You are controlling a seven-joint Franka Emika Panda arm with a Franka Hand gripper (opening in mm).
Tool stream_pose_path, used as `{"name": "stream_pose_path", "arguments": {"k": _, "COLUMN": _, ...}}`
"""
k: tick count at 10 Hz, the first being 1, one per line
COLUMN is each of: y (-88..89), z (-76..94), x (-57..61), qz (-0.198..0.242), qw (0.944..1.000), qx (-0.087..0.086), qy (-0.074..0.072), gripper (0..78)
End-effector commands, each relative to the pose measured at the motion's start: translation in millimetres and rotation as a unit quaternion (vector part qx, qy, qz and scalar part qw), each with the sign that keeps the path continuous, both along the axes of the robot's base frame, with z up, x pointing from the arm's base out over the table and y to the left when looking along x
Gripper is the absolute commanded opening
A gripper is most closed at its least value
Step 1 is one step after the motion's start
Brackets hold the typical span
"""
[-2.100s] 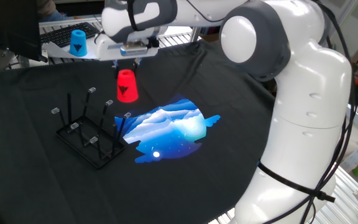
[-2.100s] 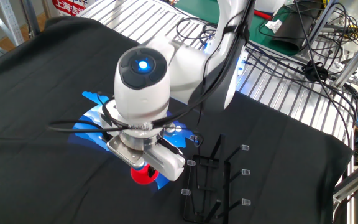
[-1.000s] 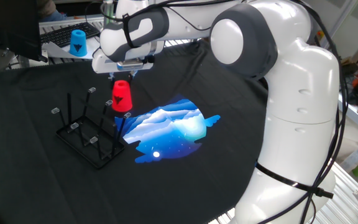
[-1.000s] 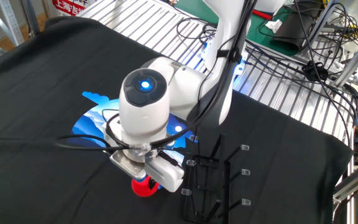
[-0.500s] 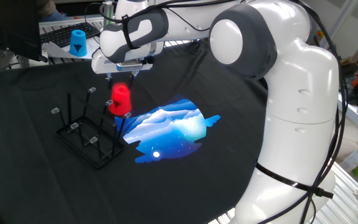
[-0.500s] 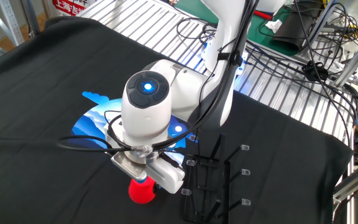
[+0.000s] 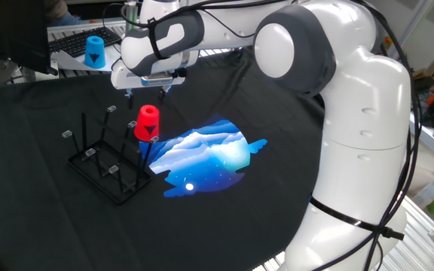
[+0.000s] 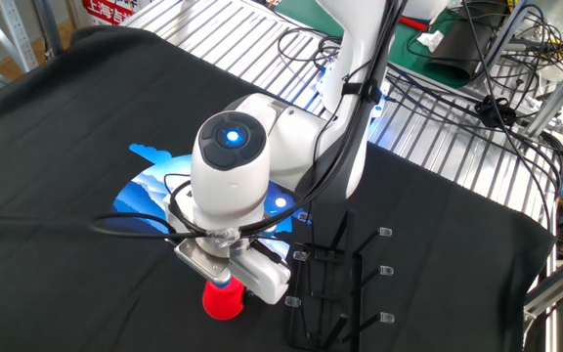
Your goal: Take the cup off the cup rack
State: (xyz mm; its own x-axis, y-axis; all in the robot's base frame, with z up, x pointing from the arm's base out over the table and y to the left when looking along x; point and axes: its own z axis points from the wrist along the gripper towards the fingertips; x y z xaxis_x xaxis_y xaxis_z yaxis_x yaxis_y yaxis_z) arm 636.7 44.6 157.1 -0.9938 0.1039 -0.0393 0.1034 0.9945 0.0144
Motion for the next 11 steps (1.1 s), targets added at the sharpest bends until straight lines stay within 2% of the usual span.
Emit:
{"name": "stream_pose_path", "arguments": {"k": 1, "y": -14.3, "z": 42.9, "x": -27.0, "qz": 0.016, "qw": 0.9998, "qx": -0.005, "qy": 0.013, "gripper": 77.4}}
{"name": "stream_pose_path", "arguments": {"k": 4, "y": -11.2, "z": 58.0, "x": -35.6, "qz": 0.010, "qw": 0.9998, "qx": -0.004, "qy": 0.019, "gripper": 77.4}}
{"name": "stream_pose_path", "arguments": {"k": 5, "y": -9.7, "z": 67.0, "x": -37.9, "qz": 0.012, "qw": 0.9996, "qx": -0.002, "qy": 0.027, "gripper": 77.4}}
{"name": "stream_pose_path", "arguments": {"k": 8, "y": -14.5, "z": 82.9, "x": -33.7, "qz": 0.023, "qw": 0.9992, "qx": 0.004, "qy": 0.034, "gripper": 77.4}}
{"name": "stream_pose_path", "arguments": {"k": 11, "y": -15.4, "z": 85.0, "x": -31.4, "qz": 0.024, "qw": 0.9991, "qx": 0.004, "qy": 0.035, "gripper": 77.4}}
